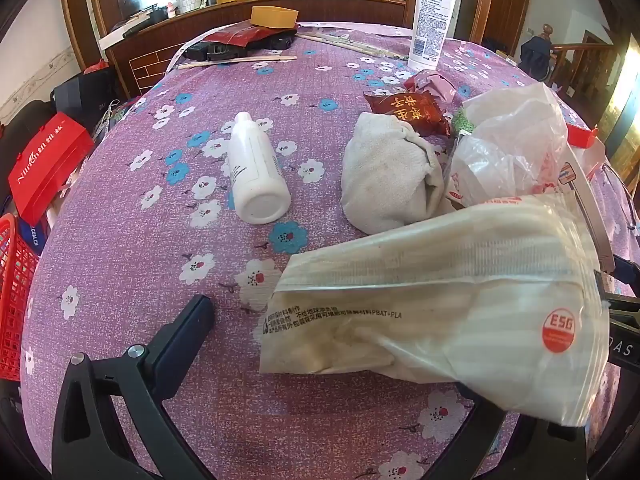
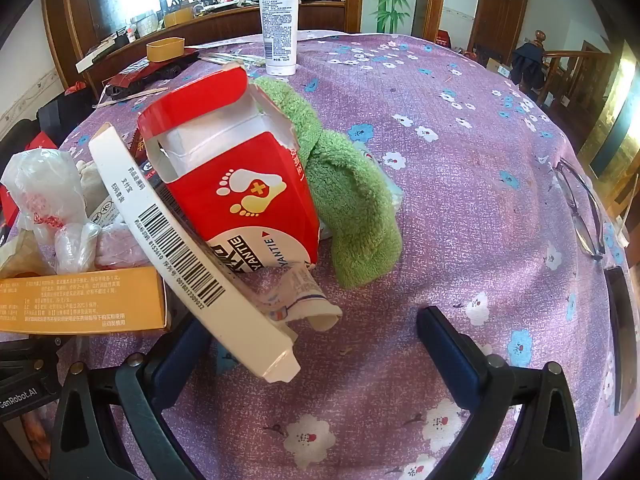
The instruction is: Collect trash
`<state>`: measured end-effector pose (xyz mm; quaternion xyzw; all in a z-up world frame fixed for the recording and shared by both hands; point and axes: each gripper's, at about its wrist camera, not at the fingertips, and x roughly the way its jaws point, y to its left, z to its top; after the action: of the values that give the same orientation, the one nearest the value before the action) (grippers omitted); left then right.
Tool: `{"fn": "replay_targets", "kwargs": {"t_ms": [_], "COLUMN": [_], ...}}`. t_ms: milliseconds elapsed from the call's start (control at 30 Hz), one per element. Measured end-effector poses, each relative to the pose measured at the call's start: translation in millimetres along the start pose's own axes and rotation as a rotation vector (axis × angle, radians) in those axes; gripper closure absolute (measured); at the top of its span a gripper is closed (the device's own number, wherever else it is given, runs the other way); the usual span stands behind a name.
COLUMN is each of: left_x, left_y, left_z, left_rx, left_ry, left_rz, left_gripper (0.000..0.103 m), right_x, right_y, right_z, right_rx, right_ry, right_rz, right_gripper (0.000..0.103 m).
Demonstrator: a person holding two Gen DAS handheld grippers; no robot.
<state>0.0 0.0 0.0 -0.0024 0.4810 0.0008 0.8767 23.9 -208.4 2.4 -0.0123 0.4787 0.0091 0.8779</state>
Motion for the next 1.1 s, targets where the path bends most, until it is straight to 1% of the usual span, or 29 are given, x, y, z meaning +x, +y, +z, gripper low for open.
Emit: {"fn": "replay_targets", "kwargs": {"t_ms": [100, 233, 300, 400, 433, 467, 500, 533, 600, 700, 800, 867, 933, 1000, 1033, 1100], "left_x": [0, -7, -22, -51, -61, -69, -81, -90, -106, -128, -146, -153, -156, -158, -157, -159], "left_y": [0, 3, 10, 20, 24, 22, 26, 30, 38, 42, 46, 53, 58, 67, 69, 72], "left_z": [1, -3, -11, -23, -26, -28, -32, -35, -38, -44, -49, -52, -55, -57, -58, -62], "left_rx": [-0.014, 0.008, 0.014, 0.037, 0.043, 0.047, 0.044, 0.035, 0.028, 0.078, 0.138, 0.156, 0.170, 0.170, 0.174, 0.181], "left_ry": [0.002, 0.016, -0.018, -0.084, -0.104, -0.115, -0.132, -0.152, -0.194, -0.264, -0.325, -0.362, -0.370, -0.363, -0.355, -0.354], "left_rz": [0.008, 0.002, -0.006, -0.013, -0.022, -0.023, -0.034, -0.046, -0.076, -0.085, -0.092, -0.104, -0.113, -0.137, -0.142, -0.143], "left_gripper": [0.000, 0.000, 0.000, 0.000, 0.000, 0.000, 0.000, 0.000, 0.000, 0.000, 0.000, 0.000, 0.000, 0.000, 0.000, 0.000], "right_x": [0, 0, 0, -5, -10, -18, -35, -40, -67, -107, -148, -172, -183, -185, -186, -187], "right_y": [0, 0, 0, -2, -4, -6, -11, -6, -7, -1, 12, 26, 43, 57, 62, 67], "right_z": [0, 0, 0, -3, -7, -13, -23, -29, -45, -63, -75, -84, -87, -93, -94, -97], "right_rx": [0.000, 0.000, -0.005, -0.001, 0.012, 0.019, 0.020, 0.017, 0.023, 0.022, 0.033, 0.033, 0.014, 0.015, 0.028, 0.056], "right_ry": [-0.001, 0.000, 0.002, 0.066, 0.070, 0.069, 0.066, 0.062, 0.029, -0.017, -0.096, -0.164, -0.185, -0.171, -0.161, -0.149], "right_rz": [0.000, 0.001, 0.002, 0.009, 0.006, 0.012, 0.024, 0.019, 0.002, -0.012, -0.028, -0.038, -0.071, -0.089, -0.084, -0.048], "right_gripper": [0.000, 0.000, 0.000, 0.000, 0.000, 0.000, 0.000, 0.000, 0.000, 0.000, 0.000, 0.000, 0.000, 0.000, 0.000, 0.000]}}
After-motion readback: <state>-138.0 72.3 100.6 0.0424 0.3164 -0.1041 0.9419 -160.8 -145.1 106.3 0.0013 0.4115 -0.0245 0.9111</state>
